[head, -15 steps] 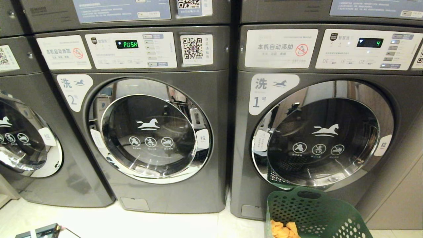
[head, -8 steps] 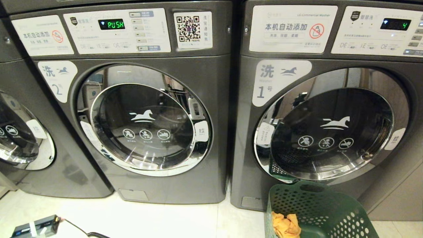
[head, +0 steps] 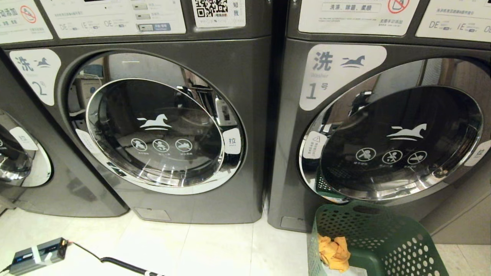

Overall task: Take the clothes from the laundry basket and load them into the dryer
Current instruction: Take the clothes out of the basket

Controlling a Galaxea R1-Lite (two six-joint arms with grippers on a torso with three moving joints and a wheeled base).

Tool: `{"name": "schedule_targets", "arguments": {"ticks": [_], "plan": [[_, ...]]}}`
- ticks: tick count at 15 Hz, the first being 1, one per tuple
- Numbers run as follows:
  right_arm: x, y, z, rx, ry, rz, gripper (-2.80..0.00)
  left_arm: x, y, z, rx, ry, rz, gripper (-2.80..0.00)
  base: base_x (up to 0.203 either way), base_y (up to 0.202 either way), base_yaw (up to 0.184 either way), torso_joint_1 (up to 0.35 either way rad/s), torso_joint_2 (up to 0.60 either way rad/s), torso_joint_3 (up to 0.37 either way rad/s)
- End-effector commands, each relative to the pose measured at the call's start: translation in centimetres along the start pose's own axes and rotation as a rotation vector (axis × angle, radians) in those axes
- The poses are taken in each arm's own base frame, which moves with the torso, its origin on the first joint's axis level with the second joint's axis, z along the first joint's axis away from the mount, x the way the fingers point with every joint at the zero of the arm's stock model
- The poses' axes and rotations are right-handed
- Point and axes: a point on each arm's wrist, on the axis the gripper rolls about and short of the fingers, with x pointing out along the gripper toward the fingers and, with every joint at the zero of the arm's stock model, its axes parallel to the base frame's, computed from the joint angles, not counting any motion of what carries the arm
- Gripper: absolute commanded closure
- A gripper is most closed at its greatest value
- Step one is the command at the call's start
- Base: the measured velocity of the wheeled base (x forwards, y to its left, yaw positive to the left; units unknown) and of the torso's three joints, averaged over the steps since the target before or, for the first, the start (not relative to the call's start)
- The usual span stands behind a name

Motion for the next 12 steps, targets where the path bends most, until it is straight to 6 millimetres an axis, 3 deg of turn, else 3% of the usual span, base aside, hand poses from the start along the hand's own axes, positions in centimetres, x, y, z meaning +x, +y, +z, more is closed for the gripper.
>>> {"name": "schedule_targets", "arguments": {"ticks": [1, 12], "plan": [[0.0, 0.0, 0.0, 0.0, 0.0, 0.0, 0.0, 0.01, 0.0, -0.04, 0.001, 0.001, 0.0, 0.0, 0.0, 0.0, 0.0, 0.003, 0.01, -0.207], [0.0, 0.0, 0.0, 0.0, 0.0, 0.0, 0.0, 0.0, 0.0, -0.05, -0.001, -0.001, 0.0, 0.0, 0.0, 0.0, 0.0, 0.003, 0.0, -0.196]]}}
